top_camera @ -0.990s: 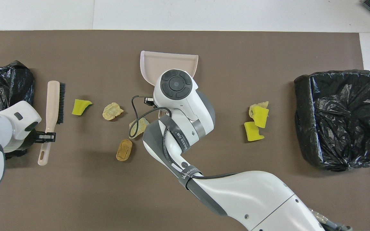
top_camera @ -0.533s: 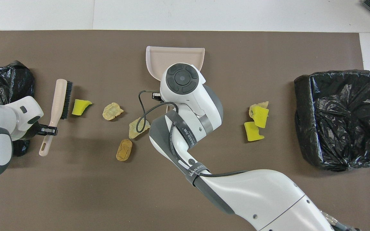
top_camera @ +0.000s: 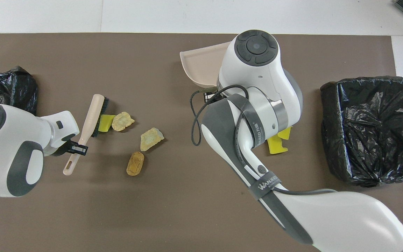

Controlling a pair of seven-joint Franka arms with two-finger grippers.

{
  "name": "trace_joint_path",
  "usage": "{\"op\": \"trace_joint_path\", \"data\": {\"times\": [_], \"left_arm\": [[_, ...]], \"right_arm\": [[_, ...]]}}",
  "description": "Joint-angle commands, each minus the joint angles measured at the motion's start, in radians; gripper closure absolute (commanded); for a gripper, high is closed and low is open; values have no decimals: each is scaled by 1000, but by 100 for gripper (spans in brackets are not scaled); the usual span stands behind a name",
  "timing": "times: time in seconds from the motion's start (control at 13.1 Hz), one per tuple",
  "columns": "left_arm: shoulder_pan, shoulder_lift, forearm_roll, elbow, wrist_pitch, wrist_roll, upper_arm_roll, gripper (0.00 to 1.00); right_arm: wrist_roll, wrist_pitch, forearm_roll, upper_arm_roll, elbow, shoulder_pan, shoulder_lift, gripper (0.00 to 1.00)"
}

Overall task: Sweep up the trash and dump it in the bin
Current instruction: 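Lower the dustpan beside the scraps while the left gripper positions the brush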

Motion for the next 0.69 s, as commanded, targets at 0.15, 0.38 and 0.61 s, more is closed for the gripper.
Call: {"op": "trace_joint_path", "data": {"times": [0.15,0.38,0.61], "left_arm": [[-153,-77,-15,-74,-36,-181,12,100],[-152,-85,-17,-11,-69,-225,17,100],[-141,-98,-17,40,-156,-408,20,100]], "right_arm": [[-264,-74,-11,15,-353,3,-290,100],[-509,-35,9,18,-533,11,-388,100],[-761,83,28,18,-693,42,-469,100]]}}
